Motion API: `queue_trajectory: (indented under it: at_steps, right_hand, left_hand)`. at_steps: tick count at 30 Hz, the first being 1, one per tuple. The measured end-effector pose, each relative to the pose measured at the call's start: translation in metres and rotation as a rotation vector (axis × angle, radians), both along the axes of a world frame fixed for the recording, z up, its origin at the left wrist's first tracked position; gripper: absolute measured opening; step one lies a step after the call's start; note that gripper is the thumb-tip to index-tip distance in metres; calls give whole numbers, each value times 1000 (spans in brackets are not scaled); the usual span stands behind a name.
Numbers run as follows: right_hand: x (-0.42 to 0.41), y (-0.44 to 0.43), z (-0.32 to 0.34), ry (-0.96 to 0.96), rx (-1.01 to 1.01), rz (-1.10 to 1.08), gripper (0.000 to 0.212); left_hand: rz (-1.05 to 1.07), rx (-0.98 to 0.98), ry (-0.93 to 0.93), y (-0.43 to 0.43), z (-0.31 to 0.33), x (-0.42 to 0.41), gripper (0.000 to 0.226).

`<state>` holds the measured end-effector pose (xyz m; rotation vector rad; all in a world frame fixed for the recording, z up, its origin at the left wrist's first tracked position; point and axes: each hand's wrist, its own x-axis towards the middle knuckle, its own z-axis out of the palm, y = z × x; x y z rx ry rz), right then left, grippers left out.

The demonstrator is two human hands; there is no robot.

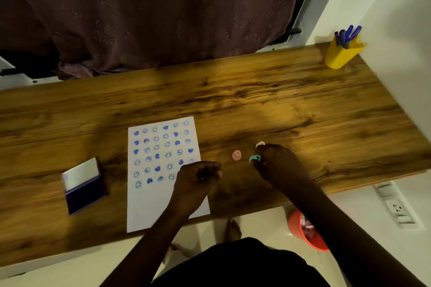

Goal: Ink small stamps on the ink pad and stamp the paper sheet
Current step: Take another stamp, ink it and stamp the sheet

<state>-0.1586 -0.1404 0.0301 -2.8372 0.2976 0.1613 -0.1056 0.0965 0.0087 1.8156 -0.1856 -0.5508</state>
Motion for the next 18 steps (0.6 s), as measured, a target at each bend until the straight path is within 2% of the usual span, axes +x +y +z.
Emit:
queue_trajectory:
  at_steps: [5, 10, 12, 14, 18]
  right_hand:
    - [1, 18, 16, -93, 416, -176, 17]
    - [5, 49, 23, 10, 925, -311, 19]
    - [7, 60, 25, 38, 1018, -341, 16]
    - [7, 70, 24, 68, 1075, -361, 13]
    - [12, 85, 22, 91, 1120, -326, 7]
  left_hand:
    - [2, -91, 23, -1, 13, -1, 21]
    - [23, -253, 71, 10, 20, 0, 31]
    - [33, -278, 76, 19, 21, 1, 31]
    - [47, -302, 78, 27, 21, 2, 41]
    - [55, -294, 68, 41, 27, 2, 53]
